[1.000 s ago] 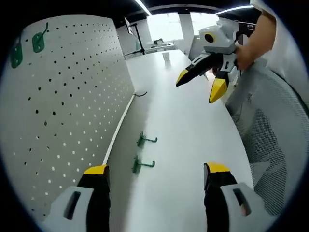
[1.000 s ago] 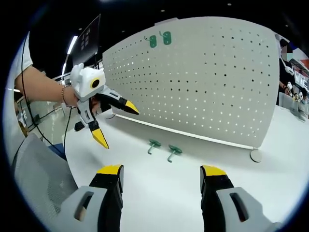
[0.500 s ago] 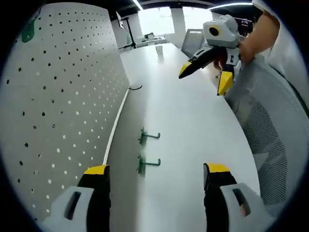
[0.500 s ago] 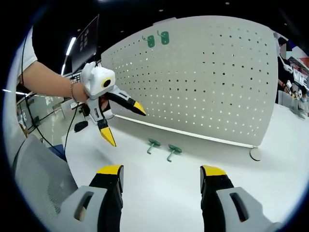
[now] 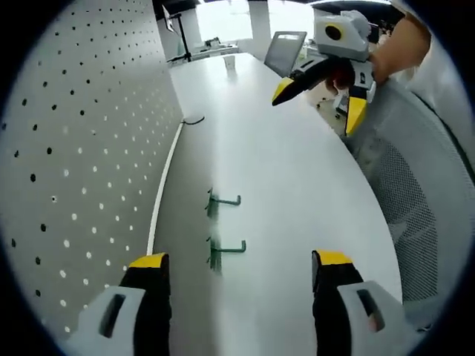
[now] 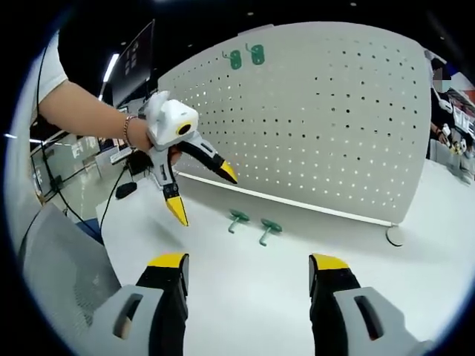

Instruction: Insert the hook assembly into the mounting plate slot until the hook locks in place.

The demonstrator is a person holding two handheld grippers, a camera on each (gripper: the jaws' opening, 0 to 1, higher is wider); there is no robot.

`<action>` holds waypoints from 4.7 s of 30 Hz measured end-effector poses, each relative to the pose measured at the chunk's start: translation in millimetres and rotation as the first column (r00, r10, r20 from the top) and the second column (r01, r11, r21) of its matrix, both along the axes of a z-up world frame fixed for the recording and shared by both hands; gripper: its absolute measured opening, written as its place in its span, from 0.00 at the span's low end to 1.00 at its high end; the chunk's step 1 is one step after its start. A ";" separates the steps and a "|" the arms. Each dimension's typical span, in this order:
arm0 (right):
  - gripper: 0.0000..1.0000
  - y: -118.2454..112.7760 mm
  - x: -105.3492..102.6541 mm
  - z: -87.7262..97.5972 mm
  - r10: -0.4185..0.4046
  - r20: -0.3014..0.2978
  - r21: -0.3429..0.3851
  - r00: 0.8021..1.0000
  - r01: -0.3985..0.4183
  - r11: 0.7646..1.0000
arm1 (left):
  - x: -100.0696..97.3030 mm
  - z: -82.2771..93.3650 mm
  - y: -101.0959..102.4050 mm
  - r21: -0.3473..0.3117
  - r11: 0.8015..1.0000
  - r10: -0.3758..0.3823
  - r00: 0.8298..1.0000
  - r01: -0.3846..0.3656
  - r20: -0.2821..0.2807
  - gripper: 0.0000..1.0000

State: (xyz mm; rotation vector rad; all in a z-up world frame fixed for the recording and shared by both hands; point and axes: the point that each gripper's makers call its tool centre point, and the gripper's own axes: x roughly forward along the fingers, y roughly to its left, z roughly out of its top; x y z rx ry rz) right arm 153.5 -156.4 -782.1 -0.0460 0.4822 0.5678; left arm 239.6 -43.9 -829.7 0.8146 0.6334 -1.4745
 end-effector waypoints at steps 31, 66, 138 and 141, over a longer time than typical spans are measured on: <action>0.64 4.7 -4.0 -4.3 0.027 -0.015 -0.021 1.000 -0.027 0.999 | 3.0 -46.6 -3.0 0.157 0.985 -0.066 0.997 0.071 -0.039 0.79; 0.60 -0.1 -0.9 0.3 -0.003 -0.004 0.006 1.000 0.003 1.000 | 12.8 -52.0 -1.9 0.148 0.988 -0.027 0.998 0.037 -0.065 0.49; 0.59 0.0 0.1 5.2 -0.009 0.008 0.025 1.000 0.009 1.000 | 43.4 -22.4 -9.0 -0.049 0.979 0.198 0.979 -0.196 0.038 0.02; 0.59 -0.1 0.2 6.2 -0.009 0.010 0.024 1.000 0.009 1.000 | 42.1 -17.7 -10.0 -0.070 0.978 0.199 0.979 -0.195 0.044 0.02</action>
